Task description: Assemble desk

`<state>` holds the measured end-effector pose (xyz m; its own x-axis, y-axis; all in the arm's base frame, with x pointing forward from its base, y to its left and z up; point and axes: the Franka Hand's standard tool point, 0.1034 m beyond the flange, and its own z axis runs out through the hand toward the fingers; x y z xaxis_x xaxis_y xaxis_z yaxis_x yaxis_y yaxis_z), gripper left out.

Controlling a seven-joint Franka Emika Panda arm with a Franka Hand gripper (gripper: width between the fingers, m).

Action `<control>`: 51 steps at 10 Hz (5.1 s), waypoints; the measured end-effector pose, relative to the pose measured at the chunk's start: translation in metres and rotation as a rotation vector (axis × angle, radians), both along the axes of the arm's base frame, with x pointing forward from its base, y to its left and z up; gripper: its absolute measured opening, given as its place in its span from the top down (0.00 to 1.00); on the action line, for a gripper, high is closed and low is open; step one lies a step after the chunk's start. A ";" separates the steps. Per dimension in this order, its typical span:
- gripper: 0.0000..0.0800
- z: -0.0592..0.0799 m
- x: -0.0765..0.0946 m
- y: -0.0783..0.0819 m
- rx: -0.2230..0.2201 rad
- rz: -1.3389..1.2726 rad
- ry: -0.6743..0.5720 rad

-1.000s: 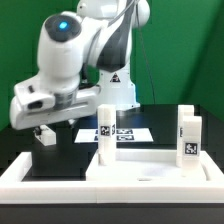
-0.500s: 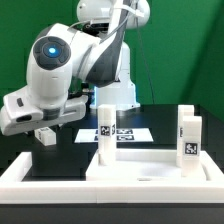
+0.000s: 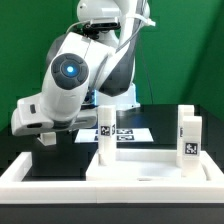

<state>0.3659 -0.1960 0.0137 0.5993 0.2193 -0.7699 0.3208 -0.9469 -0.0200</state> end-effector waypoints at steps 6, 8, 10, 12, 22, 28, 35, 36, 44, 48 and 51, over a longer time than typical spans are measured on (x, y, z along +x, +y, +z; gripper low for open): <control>0.19 -0.004 -0.007 -0.010 -0.013 -0.013 0.018; 0.34 -0.004 -0.007 -0.009 -0.012 -0.012 0.018; 0.52 -0.005 -0.007 -0.010 -0.012 -0.013 0.019; 0.64 -0.005 -0.007 -0.010 -0.012 -0.013 0.019; 0.64 0.100 0.042 0.000 0.016 -0.090 0.018; 0.64 0.125 0.110 0.014 0.157 -0.169 -0.418; 0.64 0.155 0.165 0.030 0.173 -0.174 -0.819; 0.64 0.162 0.182 0.042 0.186 -0.208 -0.868; 0.64 0.173 0.257 0.062 0.103 -0.223 -1.243; 0.64 0.174 0.285 0.126 0.142 -0.393 -1.277; 0.64 0.184 0.292 0.132 0.147 -0.414 -1.270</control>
Offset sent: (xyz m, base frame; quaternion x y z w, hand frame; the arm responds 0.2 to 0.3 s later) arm 0.0000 0.0000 0.0000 0.0000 0.0000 0.0000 1.0000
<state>0.6576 -0.0636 0.1978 0.9177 -0.1184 0.3791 -0.1141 -0.9929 -0.0339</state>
